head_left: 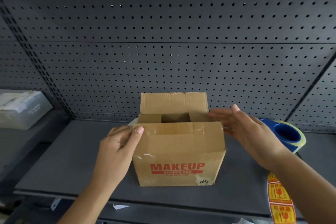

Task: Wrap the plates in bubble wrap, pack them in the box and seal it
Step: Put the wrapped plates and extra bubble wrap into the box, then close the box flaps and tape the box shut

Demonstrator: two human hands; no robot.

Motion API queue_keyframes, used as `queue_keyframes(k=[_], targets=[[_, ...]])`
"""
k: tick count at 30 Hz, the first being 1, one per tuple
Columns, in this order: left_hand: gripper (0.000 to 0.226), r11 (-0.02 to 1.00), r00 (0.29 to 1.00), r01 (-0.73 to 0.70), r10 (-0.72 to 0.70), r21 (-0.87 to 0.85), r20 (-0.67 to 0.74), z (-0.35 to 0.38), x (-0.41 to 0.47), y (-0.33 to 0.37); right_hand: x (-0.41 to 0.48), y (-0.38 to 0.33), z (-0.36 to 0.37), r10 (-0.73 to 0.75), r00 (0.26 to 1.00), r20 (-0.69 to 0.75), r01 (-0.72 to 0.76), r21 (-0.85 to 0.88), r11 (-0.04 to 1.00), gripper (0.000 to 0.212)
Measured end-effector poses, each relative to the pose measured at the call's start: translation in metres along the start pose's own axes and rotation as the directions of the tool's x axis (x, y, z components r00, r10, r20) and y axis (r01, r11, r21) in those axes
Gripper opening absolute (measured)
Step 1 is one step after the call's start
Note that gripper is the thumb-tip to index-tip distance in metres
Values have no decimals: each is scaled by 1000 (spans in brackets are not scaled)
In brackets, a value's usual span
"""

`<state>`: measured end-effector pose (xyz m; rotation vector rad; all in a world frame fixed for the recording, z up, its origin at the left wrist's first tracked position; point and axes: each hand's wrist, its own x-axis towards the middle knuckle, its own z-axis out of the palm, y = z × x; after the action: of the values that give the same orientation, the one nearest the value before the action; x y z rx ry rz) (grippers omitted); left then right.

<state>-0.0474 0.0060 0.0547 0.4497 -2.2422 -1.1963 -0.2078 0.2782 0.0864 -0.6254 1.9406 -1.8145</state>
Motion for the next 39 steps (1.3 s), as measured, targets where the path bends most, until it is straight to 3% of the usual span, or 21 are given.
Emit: queue_keyframes(k=[4, 6, 8, 11, 14, 16, 19, 22, 24, 34, 37, 39], targets=[[33, 988, 995, 93, -98, -122, -35, 7, 1, -1, 32, 7, 0, 11, 993, -120, -17, -51, 999, 27], [19, 977, 987, 146, -154, -154, -44, 10, 3, 1, 51, 12, 0, 43, 994, -99, -51, -77, 996, 32], [3, 961, 976, 197, -211, -196, -50, 13, 3, 3, 69, 16, 3, 109, 993, -39, -111, -59, 992, 49], [25, 929, 961, 252, -274, -272, -43, 16, 5, 2, 84, 13, 9, 150, 988, -40, -148, 61, 987, 62], [32, 897, 950, 289, -313, -336, -20, 17, 5, 4, 82, 1, 12, 98, 991, -88, -85, 144, 986, 39], [40, 890, 952, 283, -306, -358, -9, 18, 6, 3, 71, -8, 16, 26, 999, -46, -29, -49, 998, 31], [53, 884, 957, 274, -288, -379, 21, 18, 7, 1, 51, -13, 28, -44, 994, 100, 73, -311, 948, 40], [58, 893, 964, 263, -261, -366, 56, 17, 10, 3, 37, -6, 32, -98, 962, 256, 230, -564, 793, 39], [55, 892, 964, 266, -246, -365, 101, 17, 12, 4, 32, 1, 31, -140, 947, 288, 300, -645, 703, 34], [28, 984, 982, 149, -136, -94, 131, 22, 24, -5, 20, 22, 34, -308, 927, 214, 368, -677, 637, 24], [31, 989, 990, 15, -35, 145, 139, 24, 26, -1, 17, 27, 36, -345, 923, 170, 362, -685, 632, 22], [47, 933, 984, -95, 36, 346, 174, 27, 23, 6, 14, 29, 39, -361, 921, 145, 357, -686, 634, 22]])
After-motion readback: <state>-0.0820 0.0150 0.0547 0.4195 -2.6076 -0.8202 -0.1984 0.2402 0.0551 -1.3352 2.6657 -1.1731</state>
